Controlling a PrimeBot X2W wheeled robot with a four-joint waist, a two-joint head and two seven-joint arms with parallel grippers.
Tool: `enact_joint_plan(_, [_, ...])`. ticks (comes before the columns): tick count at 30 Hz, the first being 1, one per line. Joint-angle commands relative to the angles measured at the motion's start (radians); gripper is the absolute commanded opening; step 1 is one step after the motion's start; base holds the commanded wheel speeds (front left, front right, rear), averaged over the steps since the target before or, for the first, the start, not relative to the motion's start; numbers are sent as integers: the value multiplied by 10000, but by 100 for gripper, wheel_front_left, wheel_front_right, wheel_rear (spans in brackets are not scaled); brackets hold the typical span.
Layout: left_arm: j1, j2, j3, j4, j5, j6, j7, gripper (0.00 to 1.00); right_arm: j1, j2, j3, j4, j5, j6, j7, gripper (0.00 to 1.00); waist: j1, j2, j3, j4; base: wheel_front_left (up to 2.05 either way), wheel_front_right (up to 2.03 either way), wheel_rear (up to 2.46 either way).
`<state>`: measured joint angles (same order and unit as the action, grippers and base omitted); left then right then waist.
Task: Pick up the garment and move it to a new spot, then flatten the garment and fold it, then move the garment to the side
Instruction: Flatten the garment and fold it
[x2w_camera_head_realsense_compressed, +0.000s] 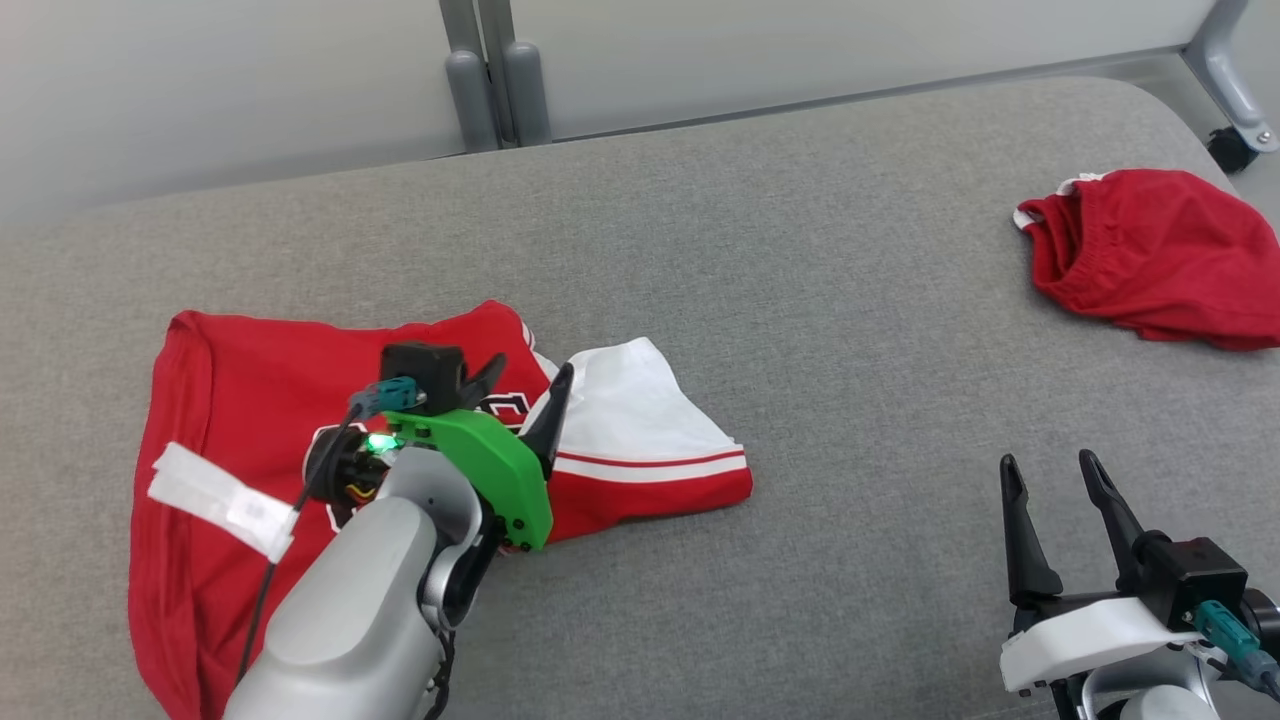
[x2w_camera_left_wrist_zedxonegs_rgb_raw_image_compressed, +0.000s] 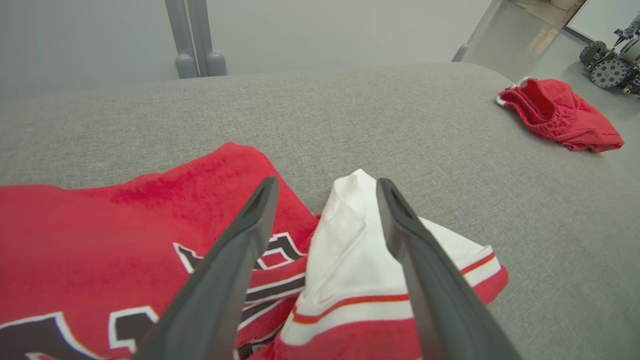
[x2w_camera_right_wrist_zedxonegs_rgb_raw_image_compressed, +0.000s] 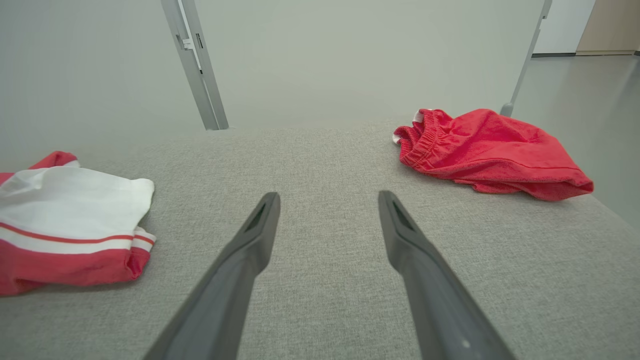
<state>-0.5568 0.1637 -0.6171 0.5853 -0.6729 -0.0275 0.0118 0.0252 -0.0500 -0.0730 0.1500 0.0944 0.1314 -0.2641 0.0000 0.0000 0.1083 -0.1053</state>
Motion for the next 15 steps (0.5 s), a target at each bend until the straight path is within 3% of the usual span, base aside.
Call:
enact_joint_plan(1, [-226, -127, -102, 131, 78, -76, 138, 100, -109, -19, 10, -36, -59, -17, -3, 100, 0, 0, 233, -259, 0, 0, 0])
enact_joint_plan(6, [-554, -461, -387, 813, 113, -159, 341, 100, -170, -19, 65, 6, -62, -17, -3, 100, 0, 0, 373, -509, 0, 0, 0])
enact_joint_plan(12, [-966, -581, -486, 1856, 361, 157, 166, 100, -258, -20, 100, 41, -25, -17, -3, 100, 0, 0, 427, -674, 0, 0, 0])
enact_joint_plan(15, [-1034, -624, -484, 2247, 217, 67, 94, 100, -245, -19, 56, 52, -9, -17, -3, 100, 0, 0, 403, -690, 0, 0, 0])
